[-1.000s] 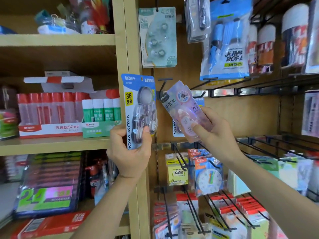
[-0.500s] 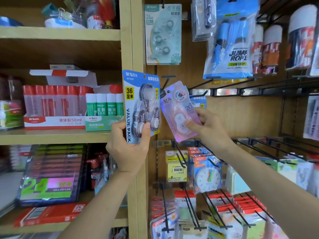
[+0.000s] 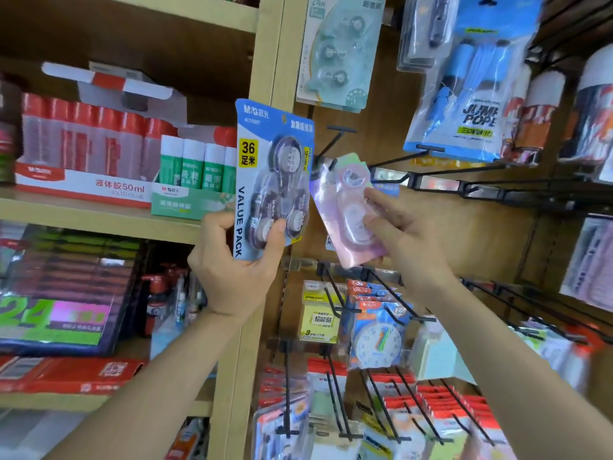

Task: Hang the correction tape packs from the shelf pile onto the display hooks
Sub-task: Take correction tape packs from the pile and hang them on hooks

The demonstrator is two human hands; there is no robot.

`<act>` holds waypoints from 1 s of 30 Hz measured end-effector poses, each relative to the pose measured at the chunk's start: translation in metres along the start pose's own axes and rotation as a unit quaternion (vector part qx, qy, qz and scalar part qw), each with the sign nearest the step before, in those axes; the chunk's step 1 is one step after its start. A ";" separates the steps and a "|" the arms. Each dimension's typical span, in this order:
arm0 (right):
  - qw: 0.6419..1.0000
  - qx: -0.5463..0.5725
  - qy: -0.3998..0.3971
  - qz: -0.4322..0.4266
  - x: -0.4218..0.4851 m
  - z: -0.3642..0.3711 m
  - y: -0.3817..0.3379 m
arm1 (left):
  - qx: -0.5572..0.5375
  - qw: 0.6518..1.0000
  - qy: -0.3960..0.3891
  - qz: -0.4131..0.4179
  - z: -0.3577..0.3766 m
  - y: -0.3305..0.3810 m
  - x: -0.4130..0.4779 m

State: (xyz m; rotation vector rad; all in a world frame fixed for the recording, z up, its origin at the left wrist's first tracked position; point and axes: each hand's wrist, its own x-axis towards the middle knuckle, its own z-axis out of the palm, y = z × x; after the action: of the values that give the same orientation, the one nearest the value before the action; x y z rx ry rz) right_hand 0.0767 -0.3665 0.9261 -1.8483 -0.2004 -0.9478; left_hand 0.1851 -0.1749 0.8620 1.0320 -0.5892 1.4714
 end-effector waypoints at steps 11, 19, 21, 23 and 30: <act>0.973 -0.224 -0.026 -0.043 0.016 0.006 0.025 | 0.008 1.000 -0.003 -0.004 -0.002 0.002 0.001; 0.734 -0.615 -0.002 -0.289 0.024 0.023 0.015 | 0.004 1.000 0.002 0.006 -0.002 0.000 -0.001; 0.710 -0.641 -0.006 -0.293 0.029 0.028 0.019 | 0.002 1.000 0.003 -0.001 -0.002 0.000 -0.002; 0.689 -0.665 -0.001 -0.288 0.036 0.029 0.026 | 0.000 1.000 0.004 -0.008 -0.002 0.001 -0.002; 0.691 -0.679 -0.012 -0.249 0.061 0.040 0.044 | 0.007 0.999 0.000 -0.041 -0.002 0.000 -0.004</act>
State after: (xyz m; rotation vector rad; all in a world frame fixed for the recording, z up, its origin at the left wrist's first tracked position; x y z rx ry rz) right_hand 0.1620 -0.3701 0.9298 -3.2739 0.0476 -1.7003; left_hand 0.1843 -0.1750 0.8580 1.0551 -0.5315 1.4060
